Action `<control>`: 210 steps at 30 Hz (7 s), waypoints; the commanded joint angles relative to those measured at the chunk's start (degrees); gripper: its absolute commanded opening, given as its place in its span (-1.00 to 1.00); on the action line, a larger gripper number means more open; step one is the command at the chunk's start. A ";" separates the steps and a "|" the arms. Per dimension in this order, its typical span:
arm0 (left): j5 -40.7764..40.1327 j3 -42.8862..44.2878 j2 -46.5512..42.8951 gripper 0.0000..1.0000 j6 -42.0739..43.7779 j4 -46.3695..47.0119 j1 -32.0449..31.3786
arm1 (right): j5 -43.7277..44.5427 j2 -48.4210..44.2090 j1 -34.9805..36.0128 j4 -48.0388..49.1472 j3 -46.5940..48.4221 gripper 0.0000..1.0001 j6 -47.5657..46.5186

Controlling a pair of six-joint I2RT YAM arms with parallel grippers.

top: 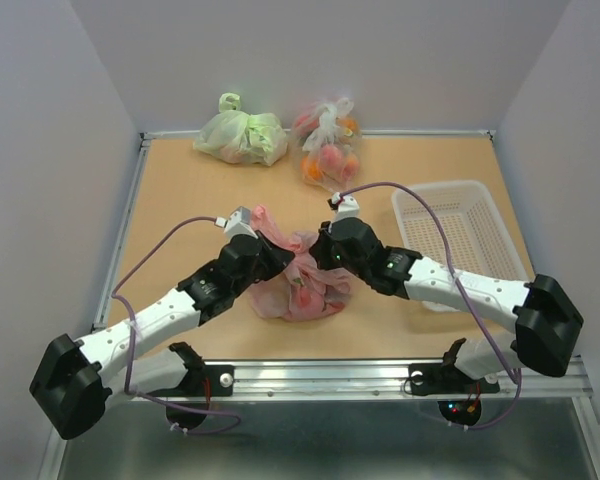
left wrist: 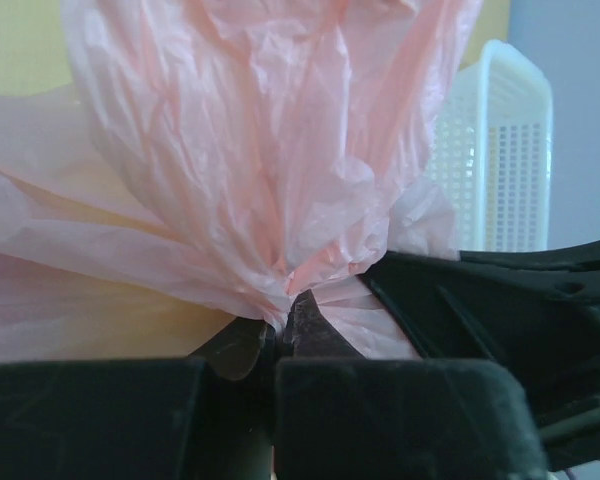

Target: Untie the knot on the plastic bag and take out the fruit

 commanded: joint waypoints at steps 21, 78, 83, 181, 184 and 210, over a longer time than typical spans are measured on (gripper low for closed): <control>16.37 12.52 1.29 -1.00 30.46 -18.03 28.72 | 14.51 -14.81 -13.86 -15.39 -7.17 -0.99 2.57; 27.60 11.09 1.83 -1.00 19.21 -0.30 41.75 | -7.68 -20.17 0.99 0.51 -6.36 -0.71 -13.69; 26.81 -2.13 -9.41 -1.00 21.66 -3.63 41.48 | -19.92 -23.94 1.17 -4.39 -11.48 -0.36 -7.98; 0.42 11.71 -4.35 -1.00 28.49 -13.66 35.68 | 9.39 -11.19 -15.27 -19.35 8.58 -0.99 -7.80; 9.27 17.34 1.27 -1.00 32.82 -12.60 35.68 | -1.67 -12.61 -15.09 -19.53 9.09 -0.97 -7.88; 19.86 9.46 -2.41 -0.80 25.54 -10.49 31.82 | -23.34 5.75 13.55 -15.05 6.99 0.36 -7.54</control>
